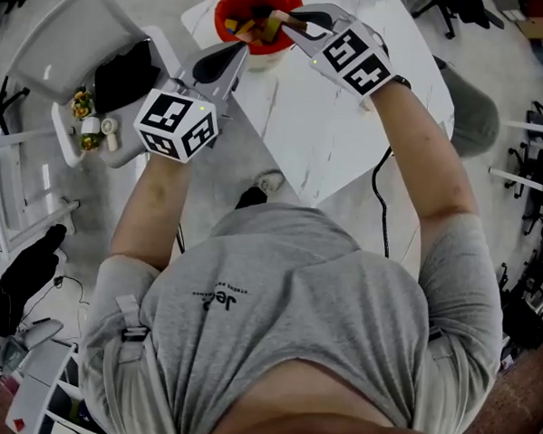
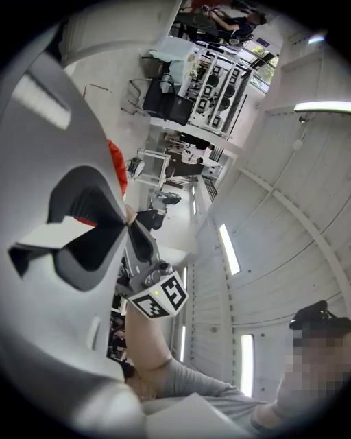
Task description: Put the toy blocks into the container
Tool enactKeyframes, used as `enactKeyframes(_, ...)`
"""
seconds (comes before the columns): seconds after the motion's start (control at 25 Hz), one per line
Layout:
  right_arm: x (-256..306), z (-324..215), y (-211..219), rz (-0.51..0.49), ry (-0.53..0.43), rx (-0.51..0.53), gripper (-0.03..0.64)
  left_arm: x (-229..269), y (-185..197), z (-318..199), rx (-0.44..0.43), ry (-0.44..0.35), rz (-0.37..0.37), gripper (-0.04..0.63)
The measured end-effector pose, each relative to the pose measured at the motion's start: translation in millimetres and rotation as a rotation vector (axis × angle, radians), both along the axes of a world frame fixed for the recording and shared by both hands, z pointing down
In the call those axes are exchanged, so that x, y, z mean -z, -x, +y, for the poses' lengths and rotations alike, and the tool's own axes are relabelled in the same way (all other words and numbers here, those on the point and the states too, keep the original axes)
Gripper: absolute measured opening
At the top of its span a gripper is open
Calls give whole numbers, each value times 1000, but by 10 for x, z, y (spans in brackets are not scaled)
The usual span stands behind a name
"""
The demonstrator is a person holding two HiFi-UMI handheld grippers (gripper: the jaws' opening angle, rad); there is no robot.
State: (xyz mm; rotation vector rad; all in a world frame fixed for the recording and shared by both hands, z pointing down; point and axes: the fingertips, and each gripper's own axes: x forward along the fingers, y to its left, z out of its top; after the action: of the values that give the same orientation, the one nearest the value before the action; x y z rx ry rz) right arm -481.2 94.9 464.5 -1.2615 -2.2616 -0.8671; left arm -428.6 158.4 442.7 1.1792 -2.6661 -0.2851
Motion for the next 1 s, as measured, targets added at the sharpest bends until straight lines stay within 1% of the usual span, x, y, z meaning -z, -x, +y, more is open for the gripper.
enactKeyframes(0.16,8,147,225,-22,-18,2,74,50,104,43,11,2,-7,48)
enactKeyframes(0.28,-40,275,314,-3,-4,21,82,69,150,78,22,-1,-12,49)
enactKeyframes(0.32,-47,317,327,11,14,28,157,66,159,89,25,-2,-12,48)
enactKeyframes(0.36,-40,351,336,21,34,32,247,62,166,100,27,-3,-12,49)
enactKeyframes(0.4,-20,373,344,24,53,35,286,58,173,107,29,-4,-11,48)
enactKeyframes(0.44,5,379,352,20,67,37,301,57,179,111,30,-5,-9,48)
enactKeyframes(0.56,38,326,357,11,75,33,310,57,193,99,26,-9,-8,49)
enactKeyframes(0.72,32,152,322,22,84,-1,310,69,192,1,5,-11,-7,49)
enactKeyframes(0.88,74,-158,281,17,104,-58,310,106,169,-228,-42,-14,-15,49)
enactKeyframes(1.0,96,-523,226,20,135,-125,310,100,130,-487,-96,-18,-16,48)
